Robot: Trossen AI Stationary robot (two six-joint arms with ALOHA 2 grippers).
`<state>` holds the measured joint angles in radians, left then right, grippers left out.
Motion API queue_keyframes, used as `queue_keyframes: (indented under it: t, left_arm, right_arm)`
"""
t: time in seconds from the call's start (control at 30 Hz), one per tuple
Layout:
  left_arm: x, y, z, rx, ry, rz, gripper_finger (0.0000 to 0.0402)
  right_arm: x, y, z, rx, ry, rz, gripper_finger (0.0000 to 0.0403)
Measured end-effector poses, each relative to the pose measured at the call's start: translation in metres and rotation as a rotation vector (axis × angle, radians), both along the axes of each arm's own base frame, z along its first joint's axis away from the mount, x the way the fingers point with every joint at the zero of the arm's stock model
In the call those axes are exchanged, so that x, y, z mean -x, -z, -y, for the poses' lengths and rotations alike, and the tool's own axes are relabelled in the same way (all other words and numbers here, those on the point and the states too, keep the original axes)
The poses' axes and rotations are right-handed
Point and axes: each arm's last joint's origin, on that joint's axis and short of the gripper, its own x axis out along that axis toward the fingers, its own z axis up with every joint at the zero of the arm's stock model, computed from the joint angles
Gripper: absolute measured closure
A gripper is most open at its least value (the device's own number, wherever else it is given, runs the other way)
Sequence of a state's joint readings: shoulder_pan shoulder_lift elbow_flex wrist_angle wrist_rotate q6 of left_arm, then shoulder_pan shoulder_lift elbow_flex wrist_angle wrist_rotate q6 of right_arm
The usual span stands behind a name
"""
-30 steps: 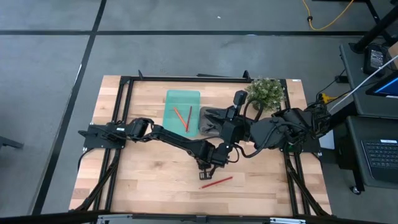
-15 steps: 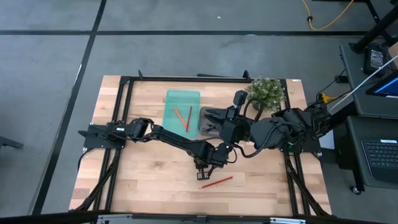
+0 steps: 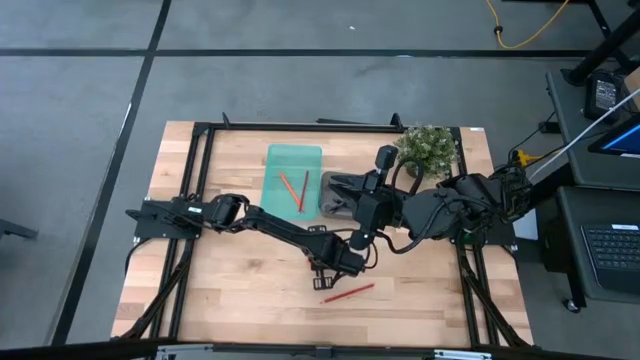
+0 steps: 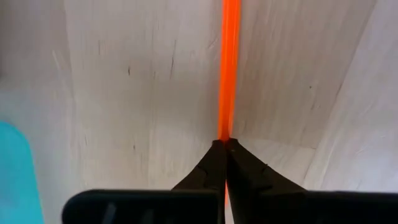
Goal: Sort pens & pencils
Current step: Put the orange colored pencil into the green bin
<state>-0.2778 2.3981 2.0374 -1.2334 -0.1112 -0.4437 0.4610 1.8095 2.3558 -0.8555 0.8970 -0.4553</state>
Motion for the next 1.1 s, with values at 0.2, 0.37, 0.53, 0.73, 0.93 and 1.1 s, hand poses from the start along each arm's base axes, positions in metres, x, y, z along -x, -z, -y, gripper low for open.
queue_keyframes:
  t: [0.2, 0.37, 0.53, 0.73, 0.93, 1.1]
  left_arm:
    - [0.0002, -0.0005, 0.0005, -0.002, -0.015, 0.002, 0.04]
    - [-0.0002, -0.0011, 0.0006, -0.001, -0.016, 0.006, 0.04]
    - [-0.0005, -0.0019, 0.0005, 0.0, -0.017, 0.011, 0.0401]
    - [-0.0037, -0.0028, 0.002, 0.03, 0.001, 0.041, 0.039]
    - [-0.0043, -0.0032, 0.0032, 0.036, 0.008, 0.049, 0.0385]
    - [-0.0044, -0.0037, 0.0031, 0.031, 0.01, 0.051, 0.0389]
  right_arm:
    - [0.0, 0.0, 0.0, 0.0, 0.0, 0.0, 0.0334]
    - [0.0, 0.0, 0.0, -0.001, 0.0, 0.0, 0.0334]
    - [0.0, 0.0, 0.0, -0.001, 0.0, 0.0, 0.0334]
    - [0.0, 0.0, 0.0, -0.001, 0.0, 0.0, 0.0334]
    - [0.0, 0.0, 0.0, -0.001, 0.0, 0.0, 0.0334]
    - [0.0, 0.0, 0.0, -0.001, 0.0, 0.0, 0.0334]
